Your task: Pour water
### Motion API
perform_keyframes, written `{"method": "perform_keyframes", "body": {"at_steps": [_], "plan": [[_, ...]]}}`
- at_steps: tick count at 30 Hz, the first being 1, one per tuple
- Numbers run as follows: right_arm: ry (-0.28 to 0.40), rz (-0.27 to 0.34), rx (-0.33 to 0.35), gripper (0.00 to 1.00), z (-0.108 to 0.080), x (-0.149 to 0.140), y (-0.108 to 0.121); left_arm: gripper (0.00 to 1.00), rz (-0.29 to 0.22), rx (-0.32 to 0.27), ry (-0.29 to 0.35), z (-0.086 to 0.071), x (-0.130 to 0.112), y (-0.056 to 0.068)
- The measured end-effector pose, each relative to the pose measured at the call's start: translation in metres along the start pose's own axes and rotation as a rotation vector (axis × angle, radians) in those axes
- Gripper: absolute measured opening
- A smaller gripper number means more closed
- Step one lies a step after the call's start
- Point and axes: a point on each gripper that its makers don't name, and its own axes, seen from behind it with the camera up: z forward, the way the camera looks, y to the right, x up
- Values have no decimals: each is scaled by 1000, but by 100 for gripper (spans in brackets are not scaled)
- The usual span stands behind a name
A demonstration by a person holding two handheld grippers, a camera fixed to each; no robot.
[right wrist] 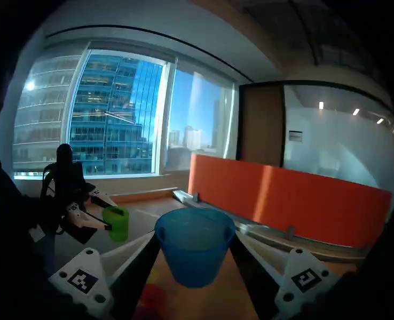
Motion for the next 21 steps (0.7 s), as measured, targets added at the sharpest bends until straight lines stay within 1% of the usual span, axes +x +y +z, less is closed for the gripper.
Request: {"method": "perform_keyframes", "body": {"at_steps": [6, 13, 21], "plan": [[-29, 4, -5, 90, -1, -17, 3, 86, 12, -8, -44, 0, -16, 3], [-92, -9, 4, 90, -2, -43, 5, 86, 18, -9, -112, 1, -36, -2], [-161, -8, 15, 91, 0, -72, 8, 86, 14, -18, -160, 4, -52, -6]]}}
